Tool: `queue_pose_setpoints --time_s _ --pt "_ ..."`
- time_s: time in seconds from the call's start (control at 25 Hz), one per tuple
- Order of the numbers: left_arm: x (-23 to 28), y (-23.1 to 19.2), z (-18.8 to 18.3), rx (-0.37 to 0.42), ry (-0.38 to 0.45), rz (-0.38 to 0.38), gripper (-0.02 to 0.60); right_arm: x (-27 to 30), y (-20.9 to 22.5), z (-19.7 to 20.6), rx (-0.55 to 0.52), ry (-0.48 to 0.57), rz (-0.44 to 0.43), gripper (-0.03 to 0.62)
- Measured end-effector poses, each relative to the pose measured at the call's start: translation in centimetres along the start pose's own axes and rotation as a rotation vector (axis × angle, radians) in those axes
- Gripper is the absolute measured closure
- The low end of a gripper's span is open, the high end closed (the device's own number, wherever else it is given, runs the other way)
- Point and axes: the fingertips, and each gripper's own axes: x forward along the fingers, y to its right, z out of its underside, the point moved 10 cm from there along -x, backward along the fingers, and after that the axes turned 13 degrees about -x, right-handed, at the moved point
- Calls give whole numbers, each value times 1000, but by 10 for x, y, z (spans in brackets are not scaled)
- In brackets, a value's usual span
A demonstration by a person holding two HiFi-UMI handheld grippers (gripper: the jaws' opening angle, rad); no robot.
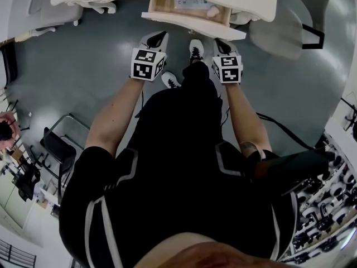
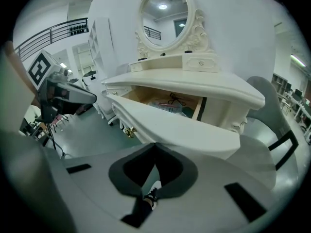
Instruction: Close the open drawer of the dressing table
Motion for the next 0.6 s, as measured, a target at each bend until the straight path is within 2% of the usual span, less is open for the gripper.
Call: queue_pose_setpoints --time_s 0.12,0.28,0.44,0.6 --pt "3 1 -7 -13 9 6 577 7 9 -6 -5 7 8 589" --pt "8 -3 -16 -92 15 3 577 15 20 -14 -39 18 26 589" --pt "9 1 -26 -54 20 10 577 24 31 -20 -42 25 36 589" --pt "8 -2 -36 -54 36 9 577 34 36 -24 -55 2 58 589"
